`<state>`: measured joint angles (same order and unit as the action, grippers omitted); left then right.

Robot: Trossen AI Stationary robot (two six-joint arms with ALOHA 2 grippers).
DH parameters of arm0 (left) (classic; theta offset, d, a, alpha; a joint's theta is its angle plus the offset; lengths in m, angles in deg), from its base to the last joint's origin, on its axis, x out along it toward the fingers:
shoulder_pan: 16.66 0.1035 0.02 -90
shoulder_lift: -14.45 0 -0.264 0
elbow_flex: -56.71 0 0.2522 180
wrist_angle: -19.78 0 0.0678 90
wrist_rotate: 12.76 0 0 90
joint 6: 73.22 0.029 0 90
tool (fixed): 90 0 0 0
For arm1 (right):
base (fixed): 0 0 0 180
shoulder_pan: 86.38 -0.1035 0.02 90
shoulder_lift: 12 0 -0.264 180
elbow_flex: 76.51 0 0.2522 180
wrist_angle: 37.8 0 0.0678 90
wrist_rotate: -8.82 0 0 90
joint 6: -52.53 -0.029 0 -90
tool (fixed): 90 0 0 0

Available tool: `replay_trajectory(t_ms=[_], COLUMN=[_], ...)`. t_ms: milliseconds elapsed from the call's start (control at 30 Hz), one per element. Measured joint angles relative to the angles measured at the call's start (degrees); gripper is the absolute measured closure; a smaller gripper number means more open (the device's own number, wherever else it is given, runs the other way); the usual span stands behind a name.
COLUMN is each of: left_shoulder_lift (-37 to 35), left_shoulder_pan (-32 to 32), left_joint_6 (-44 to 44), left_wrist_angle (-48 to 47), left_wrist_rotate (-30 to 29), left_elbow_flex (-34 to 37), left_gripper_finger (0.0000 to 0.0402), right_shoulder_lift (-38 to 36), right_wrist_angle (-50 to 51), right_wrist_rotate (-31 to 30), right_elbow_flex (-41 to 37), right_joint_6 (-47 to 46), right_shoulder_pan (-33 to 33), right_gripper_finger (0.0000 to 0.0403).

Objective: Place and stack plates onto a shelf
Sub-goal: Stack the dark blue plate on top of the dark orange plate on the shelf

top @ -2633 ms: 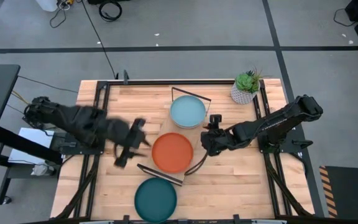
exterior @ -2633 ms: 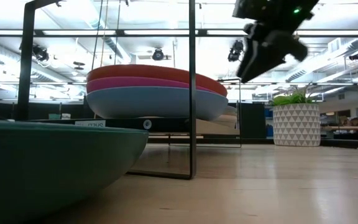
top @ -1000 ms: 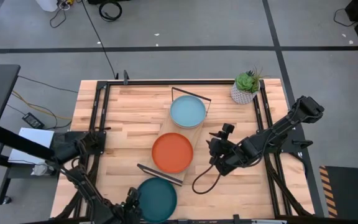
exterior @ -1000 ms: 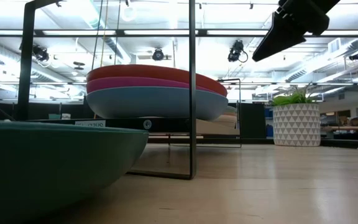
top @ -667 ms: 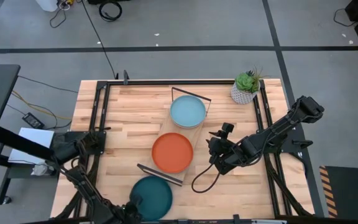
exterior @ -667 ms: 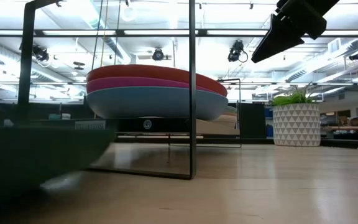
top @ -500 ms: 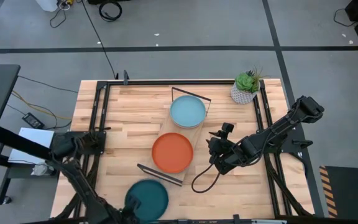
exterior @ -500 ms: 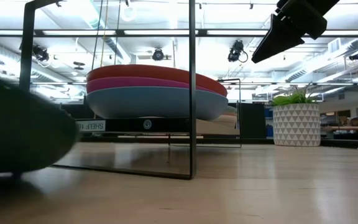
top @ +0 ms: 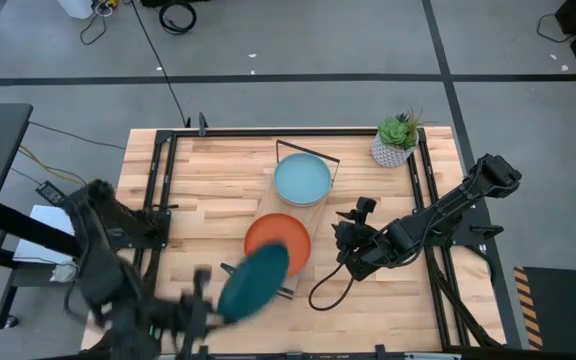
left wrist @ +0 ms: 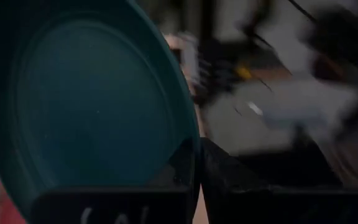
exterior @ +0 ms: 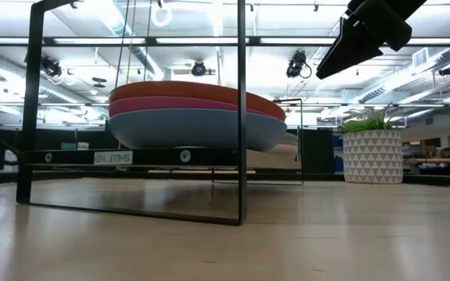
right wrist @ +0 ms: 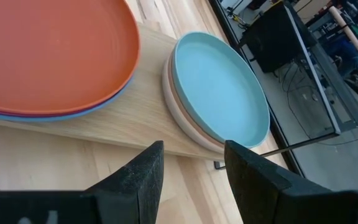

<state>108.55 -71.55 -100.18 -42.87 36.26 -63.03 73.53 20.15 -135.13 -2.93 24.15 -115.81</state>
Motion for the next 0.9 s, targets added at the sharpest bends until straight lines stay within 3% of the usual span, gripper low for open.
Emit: replay_trajectory(t_ms=[100,167,267,467,700,900], left_shoulder_lift=[-2.8,-3.7,-3.4,0.9,8.0,12.8], left_shoulder_pan=[5.8,10.8,19.2,31.8,35.7,34.9], left_joint_6=[-5.8,-11.7,-16.5,-15.7,-14.1,-11.2], left_wrist_angle=[-2.6,-4.8,-6.5,-10.7,-12.5,-13.6], left_wrist_rotate=[-2.7,-1.2,6.3,22.8,33.1,35.3], left_elbow_flex=[-0.4,-0.4,-0.3,-0.3,-0.3,-0.3], left_gripper_finger=[0.0387,0.0386,0.0381,0.0382,0.0383,0.0382], right_shoulder_lift=[0.0,0.0,0.0,0.0,0.0,0.0], right_wrist_angle=[0.3,0.9,1.5,2.8,4.2,4.4], right_wrist_rotate=[-0.4,-0.5,-0.6,-1.9,-2.1,-2.0], right_elbow_flex=[0.0,0.0,0.0,0.0,0.0,0.0], right_joint_6=[0.1,0.1,0.1,0.1,-0.4,-1.5], right_shoulder_pan=[0.0,0.0,0.0,0.0,0.0,0.0], right_gripper_finger=[0.0228,0.0228,0.0228,0.0228,0.0228,0.0228])
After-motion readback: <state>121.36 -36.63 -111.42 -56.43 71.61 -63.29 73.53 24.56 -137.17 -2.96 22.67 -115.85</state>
